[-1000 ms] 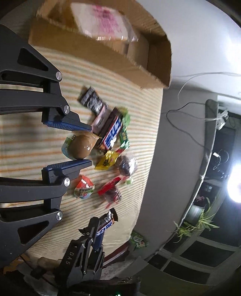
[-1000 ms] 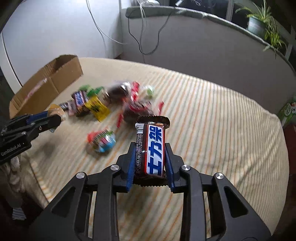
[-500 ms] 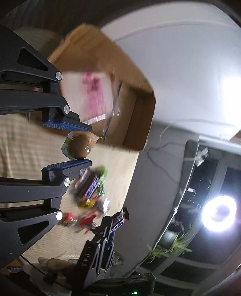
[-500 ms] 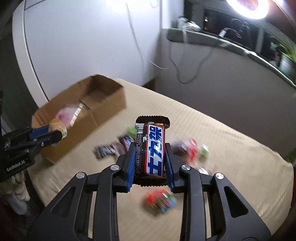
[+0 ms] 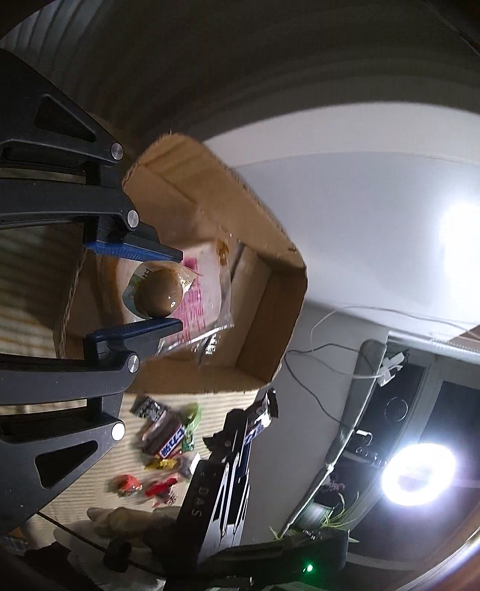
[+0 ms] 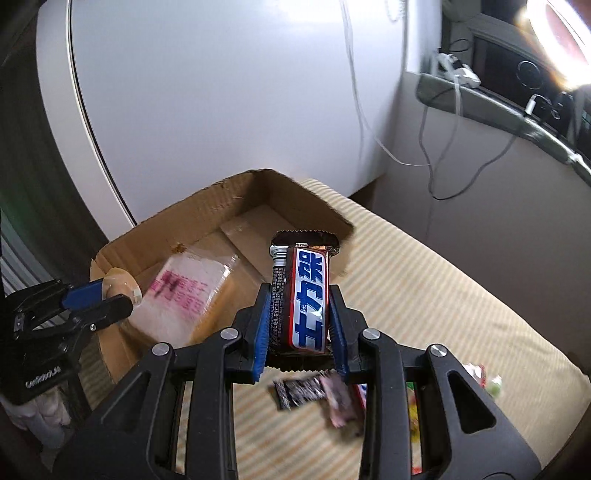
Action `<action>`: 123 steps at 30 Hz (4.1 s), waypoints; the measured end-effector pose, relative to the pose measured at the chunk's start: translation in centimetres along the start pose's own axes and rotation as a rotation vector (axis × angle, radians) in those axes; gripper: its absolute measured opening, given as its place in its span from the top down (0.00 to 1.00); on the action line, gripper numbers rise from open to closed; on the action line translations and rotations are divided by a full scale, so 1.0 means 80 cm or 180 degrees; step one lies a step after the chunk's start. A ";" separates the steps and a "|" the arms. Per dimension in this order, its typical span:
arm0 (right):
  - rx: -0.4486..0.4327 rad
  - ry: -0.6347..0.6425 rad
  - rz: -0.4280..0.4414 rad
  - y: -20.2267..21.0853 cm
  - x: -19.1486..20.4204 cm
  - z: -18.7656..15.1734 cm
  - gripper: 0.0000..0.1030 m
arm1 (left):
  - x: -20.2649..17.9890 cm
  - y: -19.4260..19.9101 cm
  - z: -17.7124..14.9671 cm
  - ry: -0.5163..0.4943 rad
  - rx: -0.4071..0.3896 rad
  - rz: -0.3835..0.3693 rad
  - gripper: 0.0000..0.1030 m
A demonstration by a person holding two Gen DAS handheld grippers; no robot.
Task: Organize snacks
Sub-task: 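Carry the chocolate egg and bar into the box and open both tools, then return the left tool to the pile and grasp another chocolate bar, then grasp the cartoon-wrapped candy with the right tool while the left tool lifts its bar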
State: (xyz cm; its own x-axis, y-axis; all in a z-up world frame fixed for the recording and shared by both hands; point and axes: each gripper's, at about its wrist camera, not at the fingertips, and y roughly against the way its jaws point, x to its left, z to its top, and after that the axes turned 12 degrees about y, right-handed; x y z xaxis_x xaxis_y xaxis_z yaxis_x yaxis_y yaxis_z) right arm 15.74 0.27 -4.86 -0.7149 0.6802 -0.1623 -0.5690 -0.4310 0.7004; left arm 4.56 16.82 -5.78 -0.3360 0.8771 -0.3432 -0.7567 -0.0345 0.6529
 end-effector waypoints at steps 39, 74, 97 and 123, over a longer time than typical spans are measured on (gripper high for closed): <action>-0.0001 0.0137 0.0053 -0.010 0.015 0.011 0.37 | -0.015 0.014 -0.004 -0.0016 -0.0079 -0.0064 0.47; 0.0355 -0.0296 -0.0150 0.094 -0.096 -0.206 0.43 | -0.163 -0.043 -0.069 -0.0440 0.0539 -0.0752 0.48; 0.0501 -0.0281 -0.0039 0.050 -0.080 -0.213 0.46 | -0.200 -0.154 -0.055 -0.0419 0.0899 -0.0390 0.50; 0.0453 -0.0385 -0.0131 0.063 -0.083 -0.220 0.58 | -0.184 -0.125 -0.054 -0.0384 0.0775 -0.0608 0.71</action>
State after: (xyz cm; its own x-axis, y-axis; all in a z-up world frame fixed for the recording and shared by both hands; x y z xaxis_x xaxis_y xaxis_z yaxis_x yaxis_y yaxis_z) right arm 10.48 -16.86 -12.53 -0.6331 0.7656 -0.1141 -0.5275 -0.3188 0.7875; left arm 14.69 2.22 -10.18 -0.1212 0.9076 -0.4021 -0.6384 0.2389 0.7317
